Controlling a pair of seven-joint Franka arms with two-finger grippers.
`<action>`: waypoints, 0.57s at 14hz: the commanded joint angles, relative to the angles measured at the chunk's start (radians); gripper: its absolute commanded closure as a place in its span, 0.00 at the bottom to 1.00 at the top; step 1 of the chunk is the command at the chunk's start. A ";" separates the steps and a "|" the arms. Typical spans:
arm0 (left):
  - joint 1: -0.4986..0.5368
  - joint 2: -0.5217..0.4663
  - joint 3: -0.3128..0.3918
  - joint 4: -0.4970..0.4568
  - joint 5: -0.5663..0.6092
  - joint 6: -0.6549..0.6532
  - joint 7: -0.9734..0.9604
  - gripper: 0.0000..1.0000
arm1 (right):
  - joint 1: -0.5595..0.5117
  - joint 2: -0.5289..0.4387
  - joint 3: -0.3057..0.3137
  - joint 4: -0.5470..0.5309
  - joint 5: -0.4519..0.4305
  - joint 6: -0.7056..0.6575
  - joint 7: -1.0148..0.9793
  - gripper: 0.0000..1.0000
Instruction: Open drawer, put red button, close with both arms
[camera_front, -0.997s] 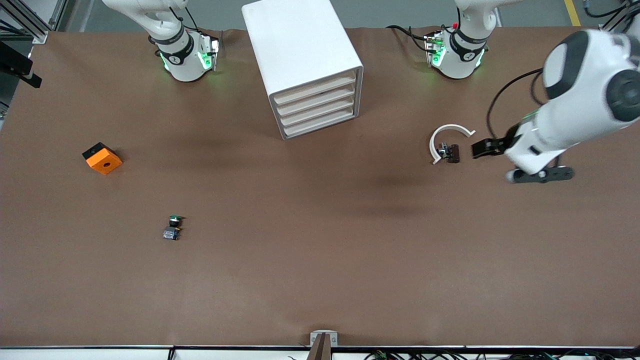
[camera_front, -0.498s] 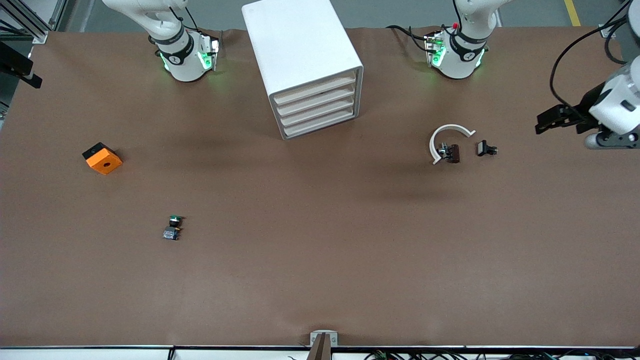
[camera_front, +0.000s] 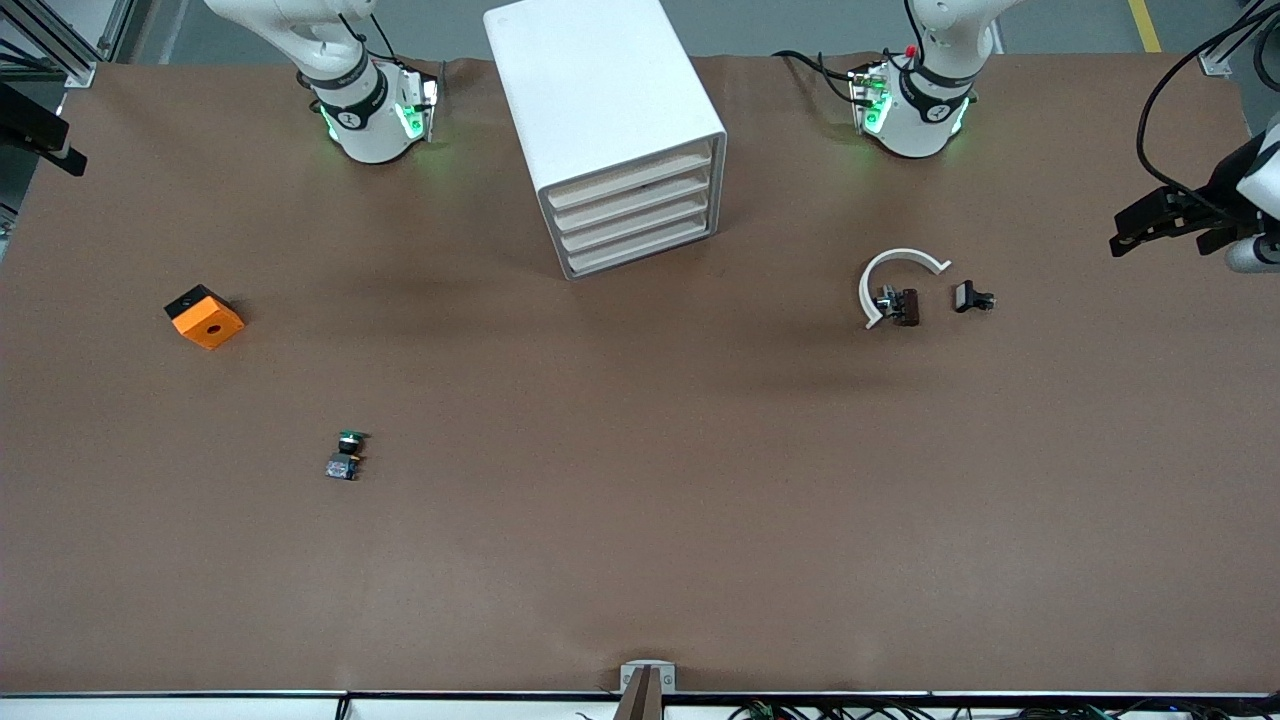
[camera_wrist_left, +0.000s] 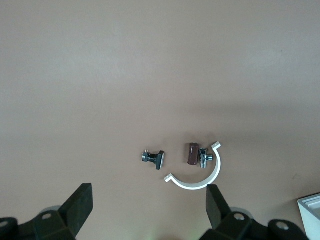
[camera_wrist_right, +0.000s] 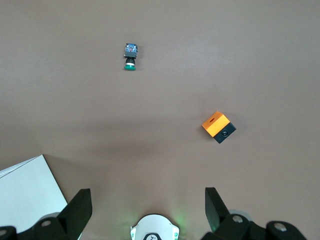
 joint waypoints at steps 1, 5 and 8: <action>-0.094 0.011 0.087 0.031 -0.008 -0.004 0.017 0.00 | 0.001 -0.018 -0.002 -0.020 -0.006 0.006 -0.001 0.00; -0.296 0.018 0.269 0.034 -0.005 -0.004 0.000 0.00 | 0.006 -0.018 -0.001 -0.018 -0.003 0.017 0.000 0.00; -0.343 0.027 0.308 0.051 -0.001 -0.004 -0.001 0.00 | 0.006 -0.018 0.001 -0.020 -0.003 0.020 -0.003 0.00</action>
